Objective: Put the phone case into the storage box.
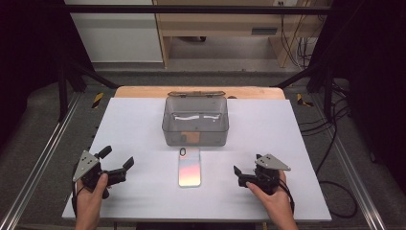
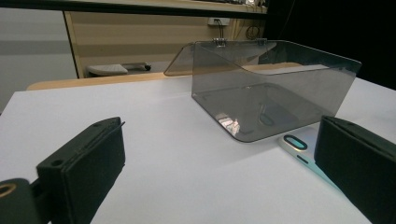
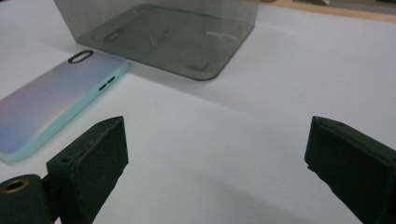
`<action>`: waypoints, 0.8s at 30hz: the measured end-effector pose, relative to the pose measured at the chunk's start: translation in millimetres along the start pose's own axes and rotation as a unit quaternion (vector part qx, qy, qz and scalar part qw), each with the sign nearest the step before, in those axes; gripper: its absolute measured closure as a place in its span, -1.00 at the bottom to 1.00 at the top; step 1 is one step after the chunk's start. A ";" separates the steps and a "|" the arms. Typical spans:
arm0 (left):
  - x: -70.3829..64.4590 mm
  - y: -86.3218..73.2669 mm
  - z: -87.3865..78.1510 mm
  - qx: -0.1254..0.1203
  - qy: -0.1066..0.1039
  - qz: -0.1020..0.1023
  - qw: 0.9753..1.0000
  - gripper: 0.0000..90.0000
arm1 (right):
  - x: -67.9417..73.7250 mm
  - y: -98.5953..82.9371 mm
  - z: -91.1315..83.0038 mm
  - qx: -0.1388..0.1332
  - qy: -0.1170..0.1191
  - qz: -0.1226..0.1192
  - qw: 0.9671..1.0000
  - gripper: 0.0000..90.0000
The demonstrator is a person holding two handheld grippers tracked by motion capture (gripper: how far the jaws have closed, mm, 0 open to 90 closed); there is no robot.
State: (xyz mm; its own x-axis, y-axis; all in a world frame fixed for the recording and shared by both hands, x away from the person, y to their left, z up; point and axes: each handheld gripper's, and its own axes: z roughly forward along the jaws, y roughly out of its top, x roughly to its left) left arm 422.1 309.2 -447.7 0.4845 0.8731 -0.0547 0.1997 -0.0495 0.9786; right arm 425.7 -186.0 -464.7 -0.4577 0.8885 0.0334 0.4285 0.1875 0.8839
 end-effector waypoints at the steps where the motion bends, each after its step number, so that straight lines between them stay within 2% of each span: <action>1: -0.7 0.1 0.0 0.001 0.001 0.003 1.000 -0.96 | 2.5 0.5 0.8 0.009 -0.001 -0.003 1.000 -0.84; 8: -2.8 -0.1 1.3 0.004 -0.003 0.009 1.000 -0.96 | 12.2 6.2 4.6 0.024 0.003 -0.006 1.000 -0.83; 16: -6.9 -0.1 3.2 0.008 -0.008 0.015 1.000 -0.96 | 10.8 6.9 7.7 0.030 -0.001 0.001 1.000 -0.82; 18: -7.0 -0.1 3.2 0.009 -0.007 0.016 1.000 -0.96 | 12.3 10.1 9.8 0.036 0.002 0.002 0.999 -0.76; 20: -7.5 0.0 3.0 0.009 -0.007 0.016 1.000 -0.96 | 16.5 16.4 13.9 0.039 0.006 0.006 0.999 -0.60; 21: -7.5 0.0 3.0 0.009 -0.007 0.016 1.000 -0.96 | 16.5 16.4 13.9 0.039 0.006 0.006 0.999 -0.60; 22: -7.7 -0.1 2.8 0.009 -0.006 0.016 1.000 -0.96 | 21.0 22.2 19.0 0.043 0.013 0.005 0.999 -0.37; 24: -7.9 -0.1 2.7 0.009 -0.007 0.016 1.000 -0.96 | 22.7 24.0 21.1 0.047 0.015 0.002 0.999 -0.35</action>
State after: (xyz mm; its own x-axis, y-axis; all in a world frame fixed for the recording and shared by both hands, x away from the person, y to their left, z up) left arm 420.5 301.0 -447.9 0.5022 0.8643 -0.0270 0.1994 -0.0853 0.9762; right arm 442.0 -152.5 -452.6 -0.4789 0.8763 0.0528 0.5015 0.2237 0.8358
